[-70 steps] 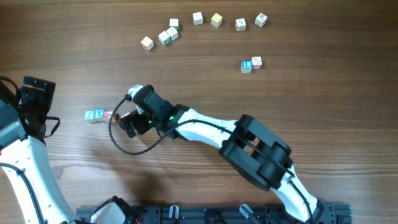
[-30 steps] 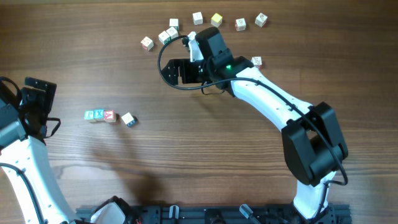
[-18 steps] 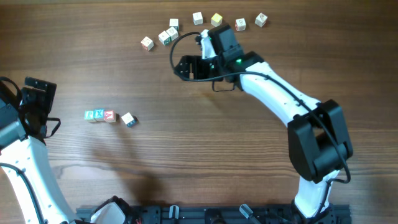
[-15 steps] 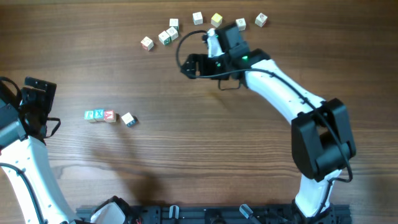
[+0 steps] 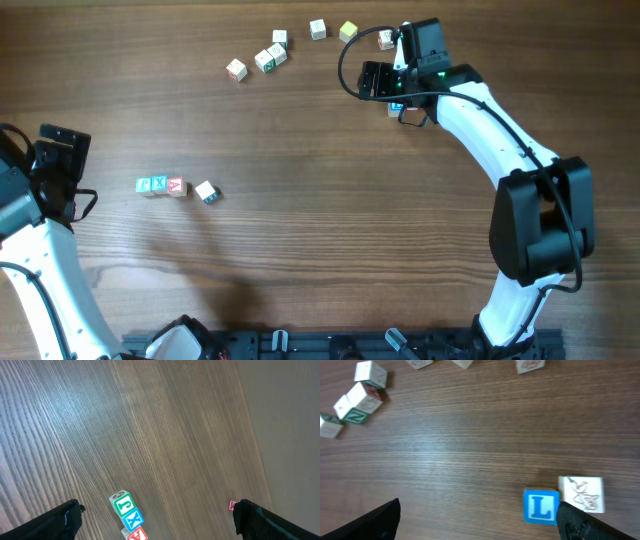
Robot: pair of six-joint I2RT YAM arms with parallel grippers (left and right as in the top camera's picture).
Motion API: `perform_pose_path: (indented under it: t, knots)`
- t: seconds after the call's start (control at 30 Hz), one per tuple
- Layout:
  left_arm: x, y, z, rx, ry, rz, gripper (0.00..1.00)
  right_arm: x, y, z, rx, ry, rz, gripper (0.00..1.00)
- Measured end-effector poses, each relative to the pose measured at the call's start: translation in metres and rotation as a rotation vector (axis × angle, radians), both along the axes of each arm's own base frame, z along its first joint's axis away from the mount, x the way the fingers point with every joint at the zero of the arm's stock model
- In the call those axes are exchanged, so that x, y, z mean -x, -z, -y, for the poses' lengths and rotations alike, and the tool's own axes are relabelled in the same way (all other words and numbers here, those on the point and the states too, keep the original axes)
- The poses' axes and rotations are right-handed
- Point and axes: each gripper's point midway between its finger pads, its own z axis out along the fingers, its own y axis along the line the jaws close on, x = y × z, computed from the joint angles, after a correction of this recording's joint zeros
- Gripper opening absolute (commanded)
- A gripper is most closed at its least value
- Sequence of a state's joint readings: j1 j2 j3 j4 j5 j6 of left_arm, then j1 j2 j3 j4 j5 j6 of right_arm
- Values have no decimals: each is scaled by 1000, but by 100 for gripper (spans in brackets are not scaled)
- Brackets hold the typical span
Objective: Form a horizontal line
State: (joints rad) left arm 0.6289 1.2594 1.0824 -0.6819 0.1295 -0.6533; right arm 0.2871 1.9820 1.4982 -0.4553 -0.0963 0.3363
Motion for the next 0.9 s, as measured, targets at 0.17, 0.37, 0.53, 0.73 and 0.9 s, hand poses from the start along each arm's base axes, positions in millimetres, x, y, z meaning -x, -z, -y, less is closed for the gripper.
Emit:
perform_pose_path:
  t: [0.17, 0.37, 0.53, 0.73, 0.9]
  knots:
    - [0, 0, 0, 0, 0, 0, 100, -6, 0, 6, 34, 18, 28, 99]
    - [0, 0, 0, 0, 0, 0, 100, -6, 42, 8, 70, 18, -42, 100]
    - [0, 0, 0, 0, 0, 0, 100, -3, 56, 9, 84, 10, -67, 99]
    - [0, 0, 0, 0, 0, 0, 100, -2, 64, 9, 89, 7, -82, 92]
    - [0, 0, 0, 0, 0, 0, 100, 2, 83, 10, 103, -3, -122, 73]
